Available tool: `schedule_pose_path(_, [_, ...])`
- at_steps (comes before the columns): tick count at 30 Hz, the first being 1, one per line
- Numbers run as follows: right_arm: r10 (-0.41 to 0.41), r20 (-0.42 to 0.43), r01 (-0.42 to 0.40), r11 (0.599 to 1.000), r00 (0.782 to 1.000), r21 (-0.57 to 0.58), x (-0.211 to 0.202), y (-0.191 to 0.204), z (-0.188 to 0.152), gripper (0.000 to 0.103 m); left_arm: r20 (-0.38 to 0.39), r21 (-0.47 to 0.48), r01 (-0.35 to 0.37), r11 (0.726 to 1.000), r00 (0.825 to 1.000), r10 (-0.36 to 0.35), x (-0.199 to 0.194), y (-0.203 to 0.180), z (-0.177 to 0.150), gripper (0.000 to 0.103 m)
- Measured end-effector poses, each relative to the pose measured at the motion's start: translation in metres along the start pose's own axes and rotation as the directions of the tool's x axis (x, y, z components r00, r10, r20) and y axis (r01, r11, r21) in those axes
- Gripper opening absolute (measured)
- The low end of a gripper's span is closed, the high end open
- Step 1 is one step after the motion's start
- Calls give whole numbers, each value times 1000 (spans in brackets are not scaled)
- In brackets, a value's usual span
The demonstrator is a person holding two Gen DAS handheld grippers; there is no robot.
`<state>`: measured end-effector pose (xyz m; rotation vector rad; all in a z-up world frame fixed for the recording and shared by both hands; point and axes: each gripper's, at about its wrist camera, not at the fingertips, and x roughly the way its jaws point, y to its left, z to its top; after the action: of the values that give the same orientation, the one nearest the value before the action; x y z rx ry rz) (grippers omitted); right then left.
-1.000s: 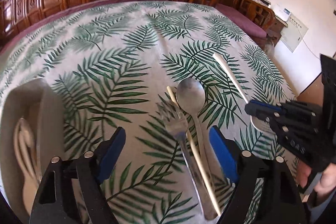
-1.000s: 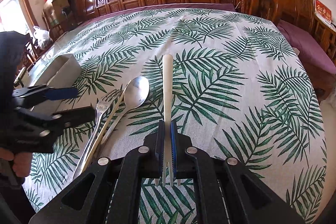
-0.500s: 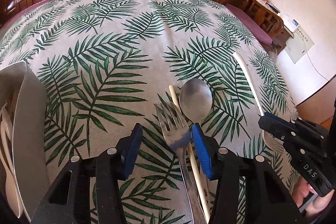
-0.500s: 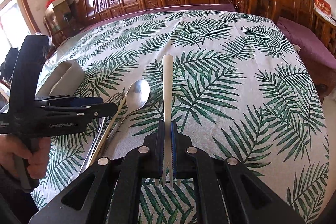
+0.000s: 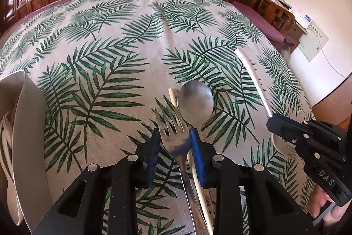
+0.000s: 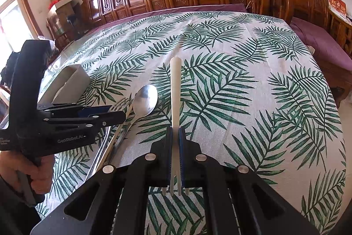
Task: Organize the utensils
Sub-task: 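Lower the left gripper onto a metal fork and close while the right gripper holds the white fork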
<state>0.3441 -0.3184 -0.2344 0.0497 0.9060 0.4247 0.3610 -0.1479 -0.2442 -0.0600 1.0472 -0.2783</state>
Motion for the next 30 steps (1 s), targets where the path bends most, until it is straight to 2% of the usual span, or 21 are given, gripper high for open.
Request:
schedule_pose_path(9, [0,1,0,1000,1000,2,0,1,0,7,2,51,-35,998,999,35,0,-9,-1,27])
schedule_pose_path(13, [2,1,-2,1000,1000,3,0,0,0,7,-16,26,-28,999,999,28,-1,-1,0,28])
schedule_pose_path(20, [2,3,-2,1000,1000,2,0,1,0,7,4,-47,7,999,1000,-7,-10,16,1,36])
schedule_pose_path(30, [4,5,-4,1000,1000,3,-2,1,0,7,-5,-93,33,995,999,-33,-5,21,2,37])
